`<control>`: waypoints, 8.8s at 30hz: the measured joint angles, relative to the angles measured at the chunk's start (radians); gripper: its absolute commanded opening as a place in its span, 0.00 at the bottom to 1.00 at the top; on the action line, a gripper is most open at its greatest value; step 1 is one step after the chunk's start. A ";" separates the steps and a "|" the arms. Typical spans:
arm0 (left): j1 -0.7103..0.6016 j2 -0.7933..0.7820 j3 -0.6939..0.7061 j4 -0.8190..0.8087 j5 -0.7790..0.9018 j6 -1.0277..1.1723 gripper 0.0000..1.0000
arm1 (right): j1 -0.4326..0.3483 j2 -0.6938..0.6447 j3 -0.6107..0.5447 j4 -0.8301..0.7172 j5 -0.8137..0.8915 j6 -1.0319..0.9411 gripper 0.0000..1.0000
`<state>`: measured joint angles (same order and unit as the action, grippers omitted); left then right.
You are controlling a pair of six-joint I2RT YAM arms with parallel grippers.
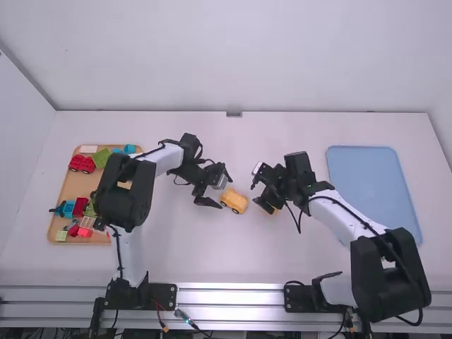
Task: Assemble lego blocks to make yellow taxi
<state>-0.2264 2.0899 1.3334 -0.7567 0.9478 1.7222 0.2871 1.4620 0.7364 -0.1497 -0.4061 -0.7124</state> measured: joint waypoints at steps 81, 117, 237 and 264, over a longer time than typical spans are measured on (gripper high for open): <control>-0.046 -0.046 -0.581 1.228 -0.077 -0.859 0.99 | -0.057 0.000 -0.080 0.117 -0.098 -0.081 0.99; -0.043 -0.046 -0.581 1.221 -0.063 -0.850 0.99 | -0.285 0.446 -0.318 0.865 -0.531 -0.057 0.86; -0.019 -0.010 -0.603 1.290 0.053 -0.782 0.53 | -0.019 0.497 0.160 0.168 -0.666 -0.364 0.14; -0.019 -0.010 -0.594 1.262 0.053 -0.768 0.51 | 0.031 0.541 0.160 0.169 -0.681 -0.421 0.08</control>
<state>-0.2459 2.0804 0.7399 0.5053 1.0008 0.9546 0.3183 2.0029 0.8963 0.0193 -1.0874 -1.1332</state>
